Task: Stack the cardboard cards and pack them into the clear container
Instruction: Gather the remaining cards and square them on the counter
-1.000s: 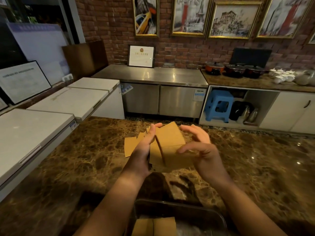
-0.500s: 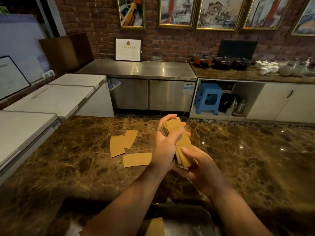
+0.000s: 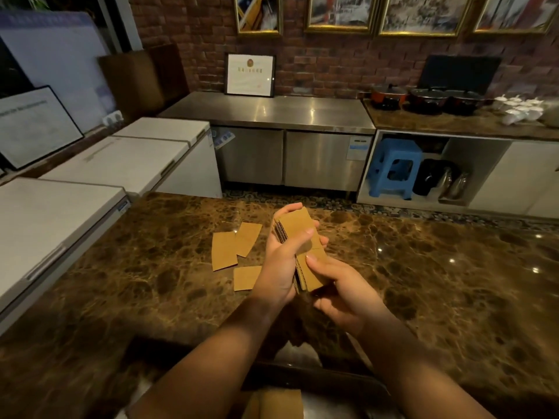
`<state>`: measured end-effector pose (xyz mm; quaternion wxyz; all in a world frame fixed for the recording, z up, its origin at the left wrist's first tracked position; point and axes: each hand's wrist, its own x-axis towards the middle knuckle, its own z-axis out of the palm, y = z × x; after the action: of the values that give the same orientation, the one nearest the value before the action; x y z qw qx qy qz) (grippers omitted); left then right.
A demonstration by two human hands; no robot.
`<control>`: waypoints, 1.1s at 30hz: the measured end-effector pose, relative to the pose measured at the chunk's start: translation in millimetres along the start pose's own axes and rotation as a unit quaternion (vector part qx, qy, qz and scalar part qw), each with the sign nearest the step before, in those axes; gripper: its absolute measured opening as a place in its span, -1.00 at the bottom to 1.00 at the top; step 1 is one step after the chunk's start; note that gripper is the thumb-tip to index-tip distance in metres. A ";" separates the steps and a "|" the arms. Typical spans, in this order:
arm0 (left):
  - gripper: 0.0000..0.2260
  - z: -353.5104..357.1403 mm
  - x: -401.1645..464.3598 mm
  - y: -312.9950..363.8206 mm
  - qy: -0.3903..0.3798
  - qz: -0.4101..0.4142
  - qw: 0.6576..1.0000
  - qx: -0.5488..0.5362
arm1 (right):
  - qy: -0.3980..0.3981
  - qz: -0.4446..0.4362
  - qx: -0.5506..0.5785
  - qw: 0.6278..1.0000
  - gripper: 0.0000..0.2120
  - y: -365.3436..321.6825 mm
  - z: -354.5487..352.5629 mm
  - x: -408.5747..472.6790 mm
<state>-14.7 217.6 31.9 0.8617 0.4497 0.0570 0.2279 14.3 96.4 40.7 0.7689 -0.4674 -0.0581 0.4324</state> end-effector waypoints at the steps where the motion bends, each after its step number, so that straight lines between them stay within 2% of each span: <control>1: -0.62 -4.4 1.6 1.2 0.008 0.005 1.000 -0.005 | -0.006 0.002 -0.006 1.000 -0.67 2.2 1.2 4.6; 4: -0.55 -14.6 4.6 5.3 0.048 -0.007 0.996 -0.081 | -0.028 0.020 -0.061 0.998 -0.55 5.9 3.6 19.9; 6: -0.53 -30.2 6.5 12.5 0.098 -0.021 0.982 -0.160 | -0.059 0.010 -0.092 0.994 -0.61 3.8 2.2 33.9; 8: -0.60 -58.4 6.6 27.0 0.144 -0.044 0.970 -0.192 | -0.023 -0.016 -0.175 0.984 -0.68 -0.4 -0.4 53.4; 9: -0.67 -75.5 5.0 34.9 0.154 -0.064 0.967 -0.195 | 0.005 -0.039 -0.260 0.965 -0.74 -1.8 -2.3 65.2; 11: -0.72 -109.6 -0.8 47.1 0.172 -0.091 0.962 -0.193 | 0.008 -0.083 -0.477 0.875 -0.82 0.4 -4.5 89.7; 13: -0.73 -138.6 -6.1 52.7 0.216 -0.077 0.958 -0.170 | -0.031 -0.073 -0.648 0.758 -0.59 13.8 -4.4 117.0; 15: -0.70 -158.5 -9.4 53.5 0.251 -0.075 0.954 -0.148 | -0.069 -0.046 -0.749 0.657 -0.34 30.6 0.9 137.5; 16: -0.69 -165.1 -10.8 53.3 0.259 -0.084 0.952 -0.136 | -0.081 -0.041 -0.783 0.615 -0.27 39.0 4.3 144.6; 18: -0.69 -174.1 -13.9 50.6 0.268 -0.102 0.949 -0.131 | -0.078 -0.036 -0.826 0.557 -0.24 52.6 7.6 154.0; 19: -0.72 -177.3 -15.8 49.8 0.273 -0.105 0.947 -0.133 | -0.070 -0.031 -0.836 0.544 -0.23 56.4 8.6 156.9; 21: -0.71 -180.0 -19.0 49.1 0.279 -0.114 0.944 -0.136 | -0.050 -0.013 -0.836 0.546 -0.24 58.8 10.6 158.3; 22: -0.64 -180.8 -20.0 47.8 0.280 -0.117 0.943 -0.137 | -0.042 -0.003 -0.833 0.551 -0.27 58.6 12.0 159.0; 24: -0.57 -180.7 -21.8 44.4 0.292 -0.126 0.937 -0.144 | -0.038 0.014 -0.812 0.583 -0.46 53.5 14.1 159.5; 25: -0.60 -182.2 -20.1 45.5 0.300 -0.128 0.934 -0.149 | -0.048 0.021 -0.788 0.614 -0.60 47.9 18.0 164.5; 26: -0.63 -182.2 -21.7 43.6 0.306 -0.132 0.930 -0.152 | -0.057 0.034 -0.742 0.667 -0.73 44.7 19.0 165.1; 27: -0.65 -182.9 -21.3 44.0 0.315 -0.135 0.927 -0.152 | -0.059 0.053 -0.673 0.735 -0.81 39.9 24.7 169.2; 28: -0.66 -182.4 -22.3 42.9 0.322 -0.138 0.924 -0.152 | -0.049 0.071 -0.594 0.800 -0.81 36.0 29.8 172.9; 29: -0.66 -183.5 -23.3 42.8 0.331 -0.140 0.921 -0.152 | -0.025 0.076 -0.536 0.841 -0.75 35.0 36.4 181.5; 30: -0.66 -186.3 -22.9 44.4 0.338 -0.138 0.918 -0.157 | 0.003 0.070 -0.516 0.854 -0.69 36.8 46.0 194.1; 31: -0.66 -188.8 -23.0 44.9 0.346 -0.134 0.915 -0.160 | 0.028 0.067 -0.525 0.848 -0.64 40.9 56.6 204.2; 33: -0.67 -193.6 -22.0 47.9 0.360 -0.122 0.910 -0.165 | 0.082 0.063 -0.610 0.786 -0.52 55.1 77.4 222.6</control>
<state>-109.3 376.4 -46.1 0.8657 0.1778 0.3794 0.2739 80.3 318.7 -28.8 0.2968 -0.8754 -0.2166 0.3142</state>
